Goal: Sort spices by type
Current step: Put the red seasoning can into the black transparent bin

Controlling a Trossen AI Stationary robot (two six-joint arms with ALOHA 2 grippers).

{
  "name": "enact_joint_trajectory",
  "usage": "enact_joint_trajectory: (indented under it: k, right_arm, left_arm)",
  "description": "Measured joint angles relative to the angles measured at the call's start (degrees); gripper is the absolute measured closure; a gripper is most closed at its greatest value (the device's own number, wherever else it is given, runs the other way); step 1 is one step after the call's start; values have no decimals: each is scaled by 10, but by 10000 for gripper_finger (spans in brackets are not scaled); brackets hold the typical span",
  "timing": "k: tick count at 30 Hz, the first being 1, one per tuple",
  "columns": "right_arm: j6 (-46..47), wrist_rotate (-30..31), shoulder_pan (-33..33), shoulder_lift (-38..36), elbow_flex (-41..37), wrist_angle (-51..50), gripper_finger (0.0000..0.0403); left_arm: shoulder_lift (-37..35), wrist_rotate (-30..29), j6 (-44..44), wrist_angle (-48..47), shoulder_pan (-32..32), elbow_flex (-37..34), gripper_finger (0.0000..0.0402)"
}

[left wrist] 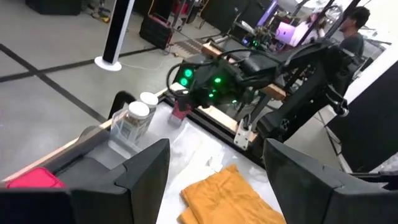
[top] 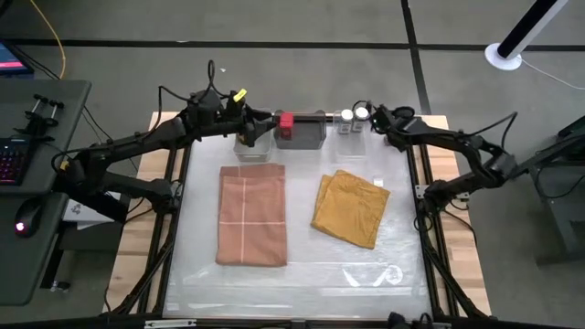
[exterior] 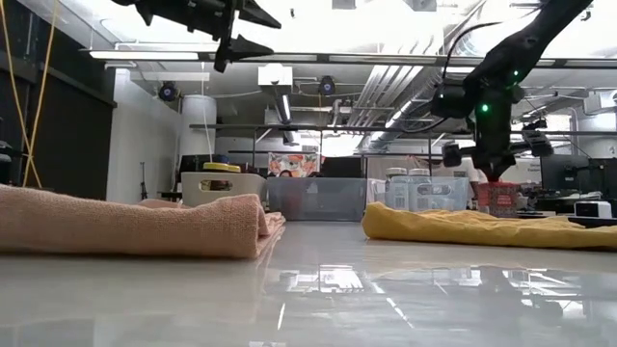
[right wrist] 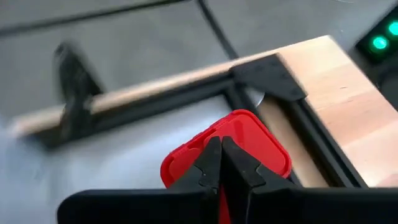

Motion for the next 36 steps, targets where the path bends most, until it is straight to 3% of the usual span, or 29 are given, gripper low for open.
enact_joint_trajectory:
  k: [8,13,18,26,34,36]
  right_arm:
    - [-36,-67,94,-86,-3,-141,403]
    - [4,-90,175,-124,-4,-239,403]
    - [74,-105,275,-128,-4,-266,403]
    - [165,-100,401,-115,-4,-124,403]
    - [72,-111,425,-10,-4,165,403]
    - [31,-113,425,0,9,195,403]
  left_arm:
    - [0,0,34,-9,0,0,156]
    - [0,-2,36,-8,1,0,156]
    - [0,-2,36,-9,1,0,156]
    - [0,-3,23,-9,1,0,156]
    - [0,-3,-5,-9,1,0,156]
    - [0,-3,-17,-9,1,0,156]
